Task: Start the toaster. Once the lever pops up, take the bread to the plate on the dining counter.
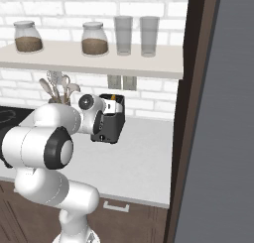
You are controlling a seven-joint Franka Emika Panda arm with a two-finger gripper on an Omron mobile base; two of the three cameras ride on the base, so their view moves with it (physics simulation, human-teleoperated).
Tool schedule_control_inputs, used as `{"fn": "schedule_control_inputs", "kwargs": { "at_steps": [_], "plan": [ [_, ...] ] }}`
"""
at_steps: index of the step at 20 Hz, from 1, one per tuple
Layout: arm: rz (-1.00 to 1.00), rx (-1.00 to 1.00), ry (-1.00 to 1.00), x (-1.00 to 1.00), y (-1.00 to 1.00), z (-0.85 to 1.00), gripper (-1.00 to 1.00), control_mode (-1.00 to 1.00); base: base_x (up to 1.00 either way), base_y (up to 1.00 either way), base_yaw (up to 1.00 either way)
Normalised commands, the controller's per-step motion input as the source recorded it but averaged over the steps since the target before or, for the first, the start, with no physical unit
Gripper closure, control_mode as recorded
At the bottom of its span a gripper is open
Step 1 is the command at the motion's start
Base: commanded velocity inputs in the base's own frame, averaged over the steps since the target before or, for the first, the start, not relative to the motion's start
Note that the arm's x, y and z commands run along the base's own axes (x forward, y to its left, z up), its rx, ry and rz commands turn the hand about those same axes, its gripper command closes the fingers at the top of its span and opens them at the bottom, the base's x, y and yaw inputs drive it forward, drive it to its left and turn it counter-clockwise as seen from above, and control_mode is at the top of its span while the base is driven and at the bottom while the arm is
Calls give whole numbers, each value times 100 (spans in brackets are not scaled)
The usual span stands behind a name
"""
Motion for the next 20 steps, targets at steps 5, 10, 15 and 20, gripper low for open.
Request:
{"fn": "schedule_control_inputs", "kwargs": {
  "at_steps": [5,10,15,20],
  "plan": [
    [0,0,0,0,0,0,-100,-100,0,0,0],
    [0,0,0,0,0,0,-100,-100,0,0,0],
    [0,0,0,0,0,0,-100,-100,0,0,0],
    [0,0,0,0,0,0,-100,-100,0,0,0]
  ]
}}
